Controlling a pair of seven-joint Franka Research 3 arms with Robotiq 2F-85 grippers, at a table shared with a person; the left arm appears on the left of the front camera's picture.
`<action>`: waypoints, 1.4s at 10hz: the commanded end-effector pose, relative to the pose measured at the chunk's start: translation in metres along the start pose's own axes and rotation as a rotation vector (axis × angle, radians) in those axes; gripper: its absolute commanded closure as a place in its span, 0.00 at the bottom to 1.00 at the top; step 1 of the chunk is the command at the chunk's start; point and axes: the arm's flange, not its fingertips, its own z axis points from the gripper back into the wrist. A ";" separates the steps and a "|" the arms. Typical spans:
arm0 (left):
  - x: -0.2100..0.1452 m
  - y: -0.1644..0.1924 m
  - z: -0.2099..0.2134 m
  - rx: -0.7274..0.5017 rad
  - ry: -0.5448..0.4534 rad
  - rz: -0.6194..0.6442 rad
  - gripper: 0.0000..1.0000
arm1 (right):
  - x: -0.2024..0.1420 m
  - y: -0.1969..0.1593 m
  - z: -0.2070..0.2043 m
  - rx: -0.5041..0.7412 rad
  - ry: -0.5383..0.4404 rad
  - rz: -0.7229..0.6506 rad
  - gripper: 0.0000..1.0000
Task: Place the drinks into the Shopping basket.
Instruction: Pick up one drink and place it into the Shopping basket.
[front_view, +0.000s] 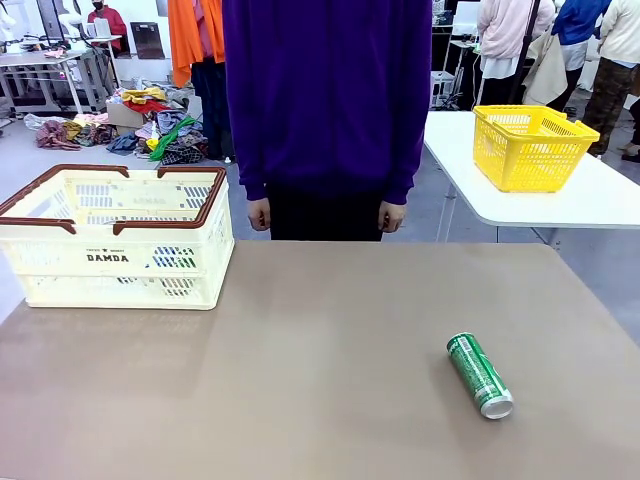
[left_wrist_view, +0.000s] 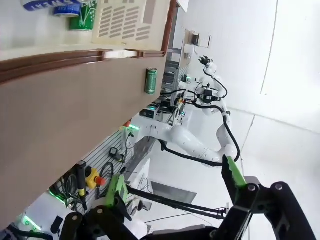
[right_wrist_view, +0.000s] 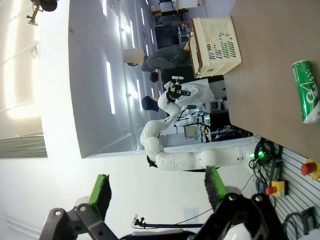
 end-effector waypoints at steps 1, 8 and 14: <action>-0.005 -0.014 0.001 0.014 0.009 0.009 0.00 | -0.001 0.006 0.001 0.010 -0.001 -0.010 0.00; -0.005 -0.014 0.001 0.014 0.009 0.009 0.00 | -0.001 0.006 0.001 0.010 -0.001 -0.010 0.00; -0.005 -0.014 0.001 0.014 0.009 0.009 0.00 | 0.000 0.000 0.000 0.000 0.000 0.000 0.00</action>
